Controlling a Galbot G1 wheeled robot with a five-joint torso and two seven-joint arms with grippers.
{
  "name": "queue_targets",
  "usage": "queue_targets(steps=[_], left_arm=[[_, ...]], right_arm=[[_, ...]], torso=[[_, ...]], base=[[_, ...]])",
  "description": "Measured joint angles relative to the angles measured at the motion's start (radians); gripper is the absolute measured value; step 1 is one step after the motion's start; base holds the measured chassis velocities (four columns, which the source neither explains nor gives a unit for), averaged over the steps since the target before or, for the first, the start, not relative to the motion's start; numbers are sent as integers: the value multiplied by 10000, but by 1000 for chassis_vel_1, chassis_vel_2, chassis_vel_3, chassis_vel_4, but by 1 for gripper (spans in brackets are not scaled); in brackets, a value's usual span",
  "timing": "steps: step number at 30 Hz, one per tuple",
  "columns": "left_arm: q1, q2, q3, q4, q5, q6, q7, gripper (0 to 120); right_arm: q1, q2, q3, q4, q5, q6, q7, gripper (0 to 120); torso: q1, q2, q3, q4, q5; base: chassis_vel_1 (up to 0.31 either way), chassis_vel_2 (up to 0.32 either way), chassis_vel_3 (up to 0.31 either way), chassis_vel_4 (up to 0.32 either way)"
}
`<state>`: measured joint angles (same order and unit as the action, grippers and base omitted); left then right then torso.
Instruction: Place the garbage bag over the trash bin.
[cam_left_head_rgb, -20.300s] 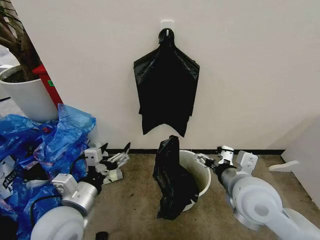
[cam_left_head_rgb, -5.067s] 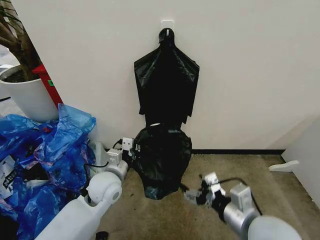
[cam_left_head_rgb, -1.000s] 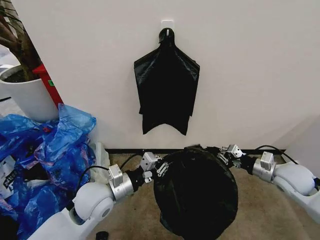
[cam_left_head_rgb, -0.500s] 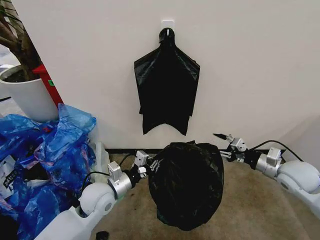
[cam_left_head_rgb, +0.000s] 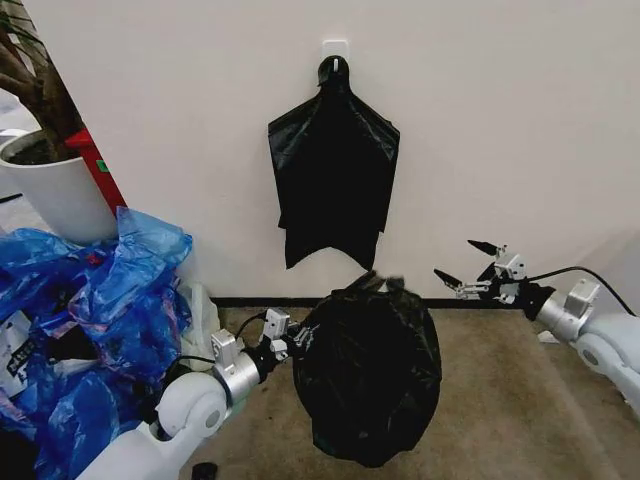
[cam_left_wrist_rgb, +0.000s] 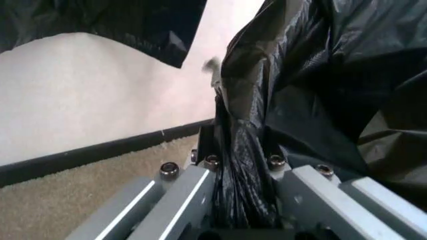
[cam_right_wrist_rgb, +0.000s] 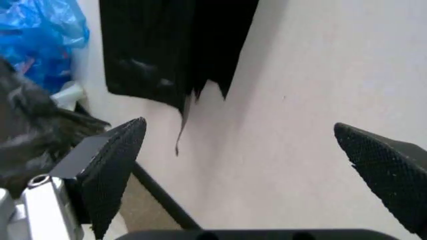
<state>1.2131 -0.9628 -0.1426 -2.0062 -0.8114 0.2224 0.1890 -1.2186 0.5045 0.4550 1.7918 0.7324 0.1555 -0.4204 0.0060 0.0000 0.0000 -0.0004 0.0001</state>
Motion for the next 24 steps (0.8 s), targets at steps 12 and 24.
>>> queue_targets(steps=[12, 24], left_arm=[[-57, -66, 209, -221, 735, -366, -1503, 1], [-27, -67, 607, -672, 1204, -142, -4451, 1]], right_arm=[[-989, 425, 990, 3036, 2292, -2221, 2606, 100], [-1379, 1785, -571, 7220, 5277, -4660, 9277, 98]], torso=[[0, 0, 0, -1, -2], [0, 0, 0, 0, 3]], base=[[0, 0, 0, 0], [0, 0, 0, 0]])
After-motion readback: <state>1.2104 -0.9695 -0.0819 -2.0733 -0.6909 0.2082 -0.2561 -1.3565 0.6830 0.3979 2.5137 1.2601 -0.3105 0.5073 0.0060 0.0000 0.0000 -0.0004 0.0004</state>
